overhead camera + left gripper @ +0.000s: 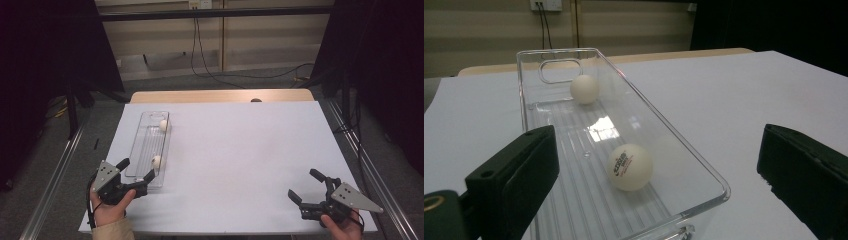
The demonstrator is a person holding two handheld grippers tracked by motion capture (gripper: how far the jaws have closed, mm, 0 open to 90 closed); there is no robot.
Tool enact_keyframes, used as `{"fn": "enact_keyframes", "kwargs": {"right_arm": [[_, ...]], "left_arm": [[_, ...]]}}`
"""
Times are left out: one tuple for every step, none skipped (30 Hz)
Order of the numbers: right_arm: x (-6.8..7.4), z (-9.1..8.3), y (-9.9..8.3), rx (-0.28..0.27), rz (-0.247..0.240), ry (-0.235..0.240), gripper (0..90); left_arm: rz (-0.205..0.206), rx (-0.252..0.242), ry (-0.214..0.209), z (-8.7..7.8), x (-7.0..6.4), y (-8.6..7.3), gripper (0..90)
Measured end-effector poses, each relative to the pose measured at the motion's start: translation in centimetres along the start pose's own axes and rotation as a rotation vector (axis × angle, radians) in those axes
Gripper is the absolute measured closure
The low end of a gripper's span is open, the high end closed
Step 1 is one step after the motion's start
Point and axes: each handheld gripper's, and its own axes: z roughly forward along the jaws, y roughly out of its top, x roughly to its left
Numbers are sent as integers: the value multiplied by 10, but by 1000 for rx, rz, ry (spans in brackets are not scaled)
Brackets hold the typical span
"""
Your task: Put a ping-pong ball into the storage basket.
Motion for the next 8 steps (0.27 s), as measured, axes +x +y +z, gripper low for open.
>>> {"fn": "enact_keyframes", "kwargs": {"right_arm": [[0, 0, 0, 1, -1, -1, 15], [0, 0, 0, 1, -1, -1, 15], [0, 0, 0, 1, -1, -1, 15], [0, 0, 0, 1, -2, 0, 15], [0, 1, 0, 1, 0, 0, 15], [0, 1, 0, 1, -1, 1, 15], [0, 1, 0, 3, -6, 2, 15], [0, 1, -1, 4, -5, 3, 15]], "left_arm": [[1, 0, -1, 0, 0, 0, 33], [1, 2, -1, 0, 1, -1, 33], [-2, 3, 1, 0, 0, -1, 33], [-2, 4, -1, 0, 0, -1, 33], [-1, -2, -2, 0, 1, -1, 33], [-2, -2, -1, 0, 0, -1, 33], [1, -2, -2, 0, 0, 0, 33], [1, -3, -2, 0, 0, 0, 33]]}}
